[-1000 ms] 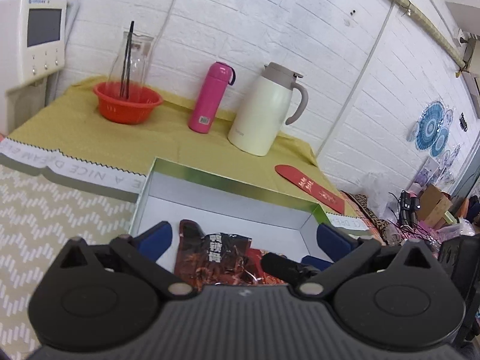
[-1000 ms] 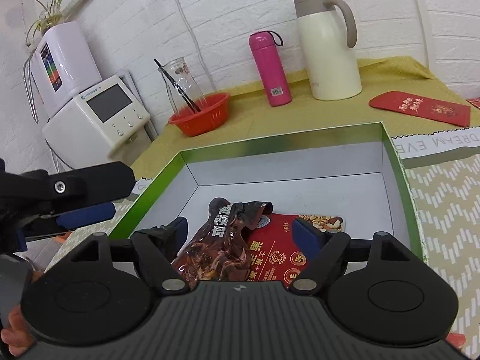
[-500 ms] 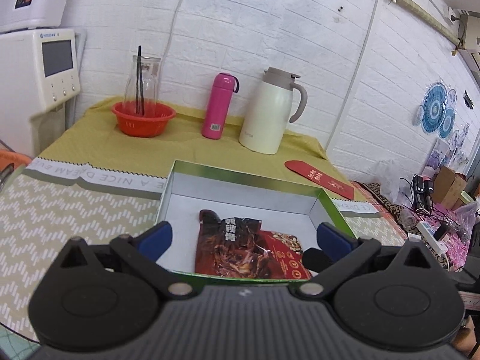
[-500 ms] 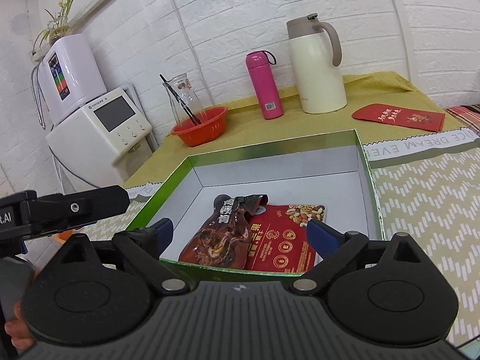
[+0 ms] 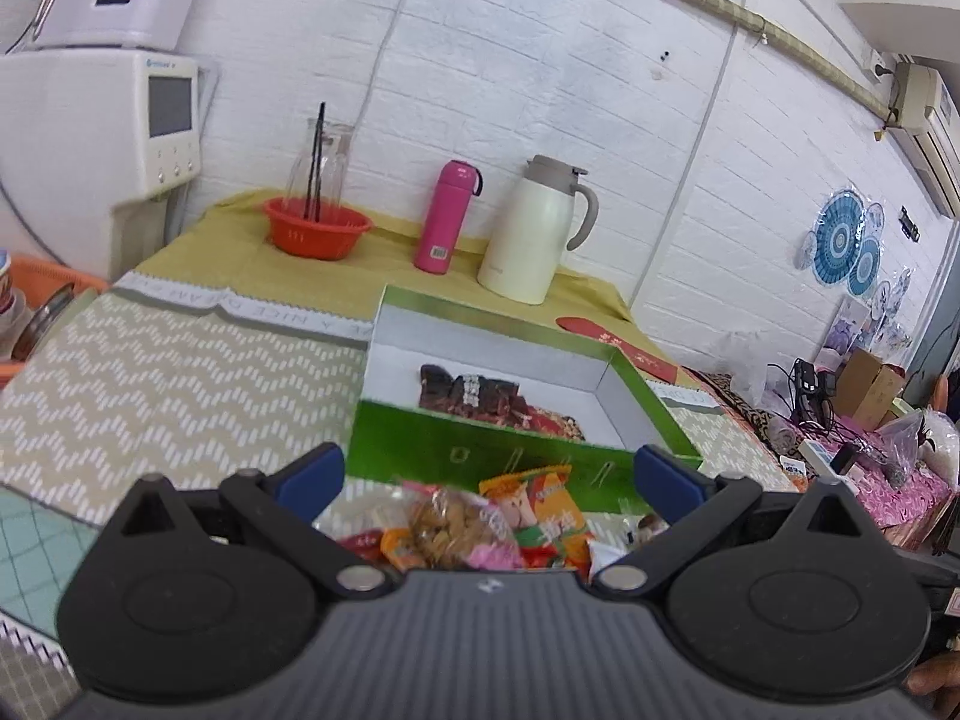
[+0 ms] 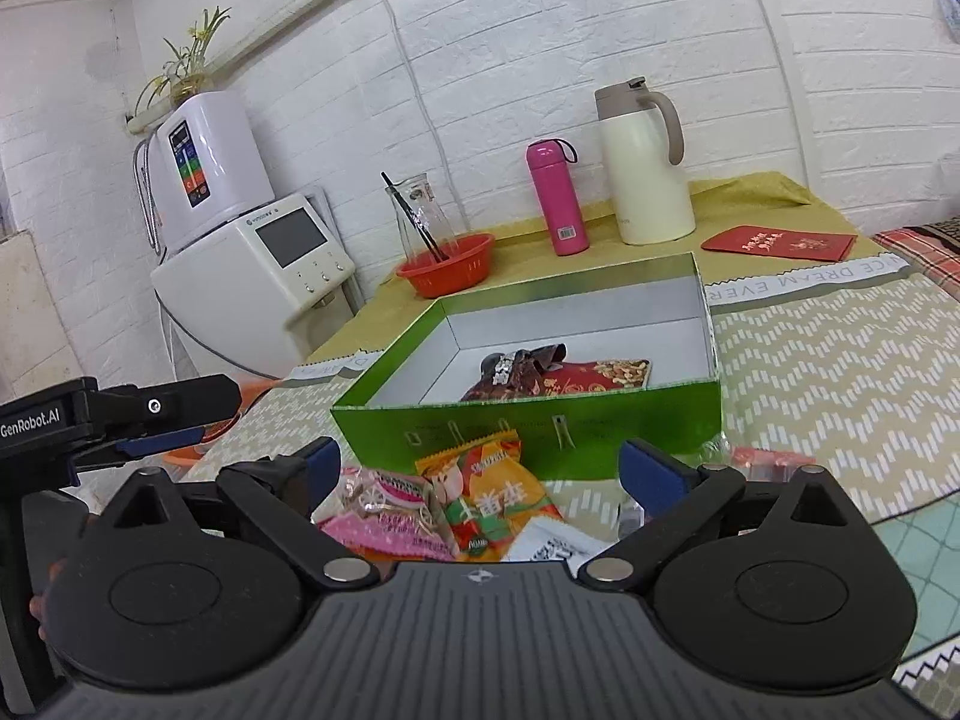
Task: Organize snacks
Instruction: 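Grasp the cookie packet with the left gripper while the right gripper grasps the orange snack bag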
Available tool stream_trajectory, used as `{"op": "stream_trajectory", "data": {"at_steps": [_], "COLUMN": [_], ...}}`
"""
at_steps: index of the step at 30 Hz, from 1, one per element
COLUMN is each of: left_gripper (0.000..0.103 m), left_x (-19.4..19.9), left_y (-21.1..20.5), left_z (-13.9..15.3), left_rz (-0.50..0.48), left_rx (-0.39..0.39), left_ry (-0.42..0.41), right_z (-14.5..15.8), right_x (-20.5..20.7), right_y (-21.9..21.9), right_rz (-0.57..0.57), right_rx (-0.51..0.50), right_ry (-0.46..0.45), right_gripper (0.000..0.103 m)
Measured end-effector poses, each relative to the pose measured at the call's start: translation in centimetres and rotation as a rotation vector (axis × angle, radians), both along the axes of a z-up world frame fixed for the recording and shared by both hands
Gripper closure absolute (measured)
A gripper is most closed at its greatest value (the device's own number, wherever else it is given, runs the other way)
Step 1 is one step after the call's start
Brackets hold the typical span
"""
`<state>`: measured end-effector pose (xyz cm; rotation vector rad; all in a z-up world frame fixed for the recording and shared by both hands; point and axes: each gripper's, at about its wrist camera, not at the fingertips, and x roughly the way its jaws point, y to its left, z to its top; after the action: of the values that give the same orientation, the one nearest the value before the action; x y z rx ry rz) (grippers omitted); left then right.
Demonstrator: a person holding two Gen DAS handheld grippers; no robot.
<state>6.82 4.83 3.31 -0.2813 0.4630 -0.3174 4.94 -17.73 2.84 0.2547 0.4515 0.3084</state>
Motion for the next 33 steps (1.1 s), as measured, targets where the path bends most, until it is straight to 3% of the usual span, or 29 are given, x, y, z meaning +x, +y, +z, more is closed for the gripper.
{"op": "stream_trajectory", "data": {"at_steps": [5,11,17,24,30,33], "left_gripper": [0.001,0.001,0.001,0.003,0.004,0.01], "left_x": [-2.0,-4.8,-6.0,-5.4,-5.1,-4.8], "left_y": [1.1,0.7,0.6,0.0,0.0,0.0], "left_z": [-3.3,-6.2,-6.9,-7.9,-8.3,-8.4], "left_rz": [0.005,-0.068,-0.12,-0.143,-0.142,-0.15], "left_rx": [-0.051,0.037,0.098,0.117,0.134,0.133], "left_ry": [0.078,0.112,0.084,0.121,0.137,0.143], "right_z": [-2.7,-5.0,-4.4,-2.7,-3.2,-3.9], "right_x": [-1.4,-2.5,-2.5,-0.5,2.2,2.4], "right_y": [0.7,1.5,2.3,6.0,8.9,9.0], "right_rz": [0.041,0.039,0.037,0.166,0.221,0.213], "right_rx": [-0.019,-0.039,-0.061,-0.084,-0.14,-0.168], "right_ry": [0.066,0.105,0.073,0.039,0.102,0.127], "right_gripper": [0.0,0.0,0.0,0.0,0.0,0.0]}}
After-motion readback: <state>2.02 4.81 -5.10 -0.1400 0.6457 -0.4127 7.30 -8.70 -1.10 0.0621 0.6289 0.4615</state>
